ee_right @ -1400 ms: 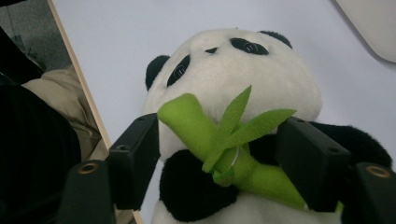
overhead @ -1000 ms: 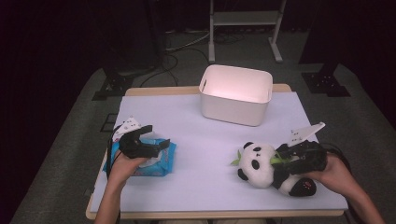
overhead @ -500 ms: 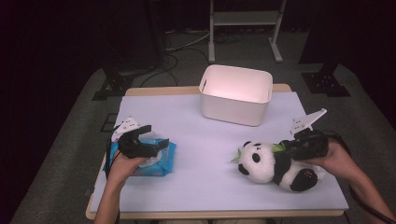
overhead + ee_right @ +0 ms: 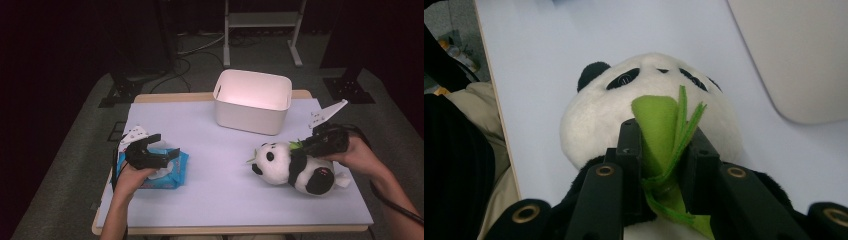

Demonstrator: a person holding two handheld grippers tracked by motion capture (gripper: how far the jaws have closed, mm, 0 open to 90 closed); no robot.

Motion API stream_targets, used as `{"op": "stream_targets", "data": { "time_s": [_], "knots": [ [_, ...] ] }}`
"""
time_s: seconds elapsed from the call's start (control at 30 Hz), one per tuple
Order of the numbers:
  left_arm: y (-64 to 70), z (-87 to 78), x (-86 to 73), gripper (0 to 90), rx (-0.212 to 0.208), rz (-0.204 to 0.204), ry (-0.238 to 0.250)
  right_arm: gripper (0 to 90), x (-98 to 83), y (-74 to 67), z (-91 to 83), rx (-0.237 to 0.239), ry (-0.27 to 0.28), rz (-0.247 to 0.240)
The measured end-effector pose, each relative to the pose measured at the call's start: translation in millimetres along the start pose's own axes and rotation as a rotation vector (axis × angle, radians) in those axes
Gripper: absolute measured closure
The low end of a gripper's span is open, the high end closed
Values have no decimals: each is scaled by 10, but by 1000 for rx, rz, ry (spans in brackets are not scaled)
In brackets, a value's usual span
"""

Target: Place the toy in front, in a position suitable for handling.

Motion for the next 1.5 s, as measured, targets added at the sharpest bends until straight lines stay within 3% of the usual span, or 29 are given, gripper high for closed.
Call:
{"op": "stream_targets", "data": {
  "time_s": [0.23,0.4,1.0,1.37,1.5],
  "knots": [
    [-17,-15,5,24,1,-2,4,732,274,-12,90,29,-4,-48],
    [-26,-31,14,24,1,-4,11,732,483,-54,274,72,-15,-95],
    [-42,-47,16,24,3,-15,17,731,929,-232,729,179,-33,-187],
    [-36,-38,2,24,3,-14,8,728,1052,-345,926,243,-40,-235],
    [-34,-39,-4,24,1,-11,5,725,893,-340,1112,258,-103,-226]
  ]
}}
Point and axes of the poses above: each handheld gripper's, and its own axes: z roughly forward along the jaws, x roughly out of its top, y roughly to its right, the point moved 8 cm from there along z, roughly forward along the jaws, and after that the axes turned 7 degrees about x, right-handed, at the moved point
